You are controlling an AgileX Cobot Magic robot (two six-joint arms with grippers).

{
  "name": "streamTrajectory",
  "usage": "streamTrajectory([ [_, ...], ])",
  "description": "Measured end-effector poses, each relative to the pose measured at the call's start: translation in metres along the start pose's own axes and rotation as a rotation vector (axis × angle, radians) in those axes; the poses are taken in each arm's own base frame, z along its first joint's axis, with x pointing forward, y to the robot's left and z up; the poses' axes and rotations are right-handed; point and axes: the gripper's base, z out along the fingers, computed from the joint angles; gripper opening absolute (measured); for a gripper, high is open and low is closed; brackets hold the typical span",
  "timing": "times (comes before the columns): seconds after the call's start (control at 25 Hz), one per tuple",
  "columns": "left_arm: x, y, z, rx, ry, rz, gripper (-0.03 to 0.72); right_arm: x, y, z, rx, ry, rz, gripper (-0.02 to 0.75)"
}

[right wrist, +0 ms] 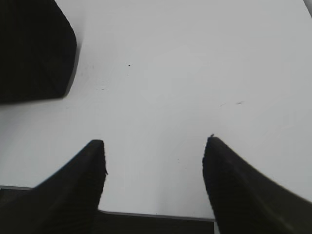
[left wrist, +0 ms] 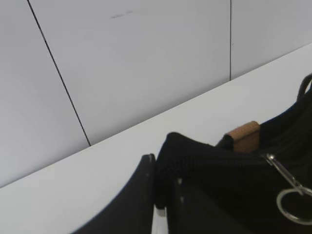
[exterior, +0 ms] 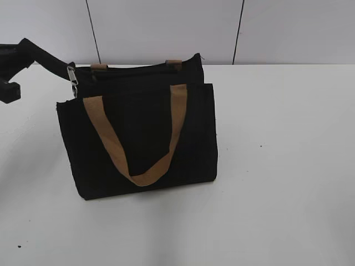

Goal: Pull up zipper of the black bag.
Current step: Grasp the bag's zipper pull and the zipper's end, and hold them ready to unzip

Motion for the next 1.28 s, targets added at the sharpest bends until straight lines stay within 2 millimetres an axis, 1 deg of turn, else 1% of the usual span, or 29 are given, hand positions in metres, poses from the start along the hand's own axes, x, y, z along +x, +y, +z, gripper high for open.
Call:
streamTrajectory([
  [0.32, -0.004, -0.005, -0.003, 0.046, -0.004, -0.076, 0.034, 0.000, 0.000, 0.000, -0.002, 0.000, 0.001, 0.484],
  [0.6, -0.010, -0.007, -0.004, 0.076, -0.075, -0.132, 0.034, -0.001, 0.005, 0.000, -0.053, -0.014, 0.030, 0.484],
  [0.72, -0.011, -0.007, -0.004, 0.072, -0.081, -0.143, 0.034, -0.006, 0.006, 0.004, -0.069, 0.000, 0.046, 0.484],
  [0.92, -0.011, -0.007, -0.004, 0.071, -0.083, -0.148, 0.034, -0.030, 0.005, 0.016, -0.094, -0.064, 0.100, 0.484],
  [1.04, -0.011, -0.007, -0.004, 0.071, -0.083, -0.148, 0.034, -0.045, 0.004, 0.029, -0.101, -0.074, 0.117, 0.484],
  [1.16, -0.011, -0.007, -0.004, 0.070, -0.083, -0.149, 0.034, -0.060, 0.001, 0.044, -0.091, -0.035, 0.046, 0.484],
  [1.28, -0.011, -0.007, -0.004, 0.070, -0.083, -0.149, 0.034, -0.080, -0.002, 0.056, -0.084, -0.012, -0.020, 0.484],
])
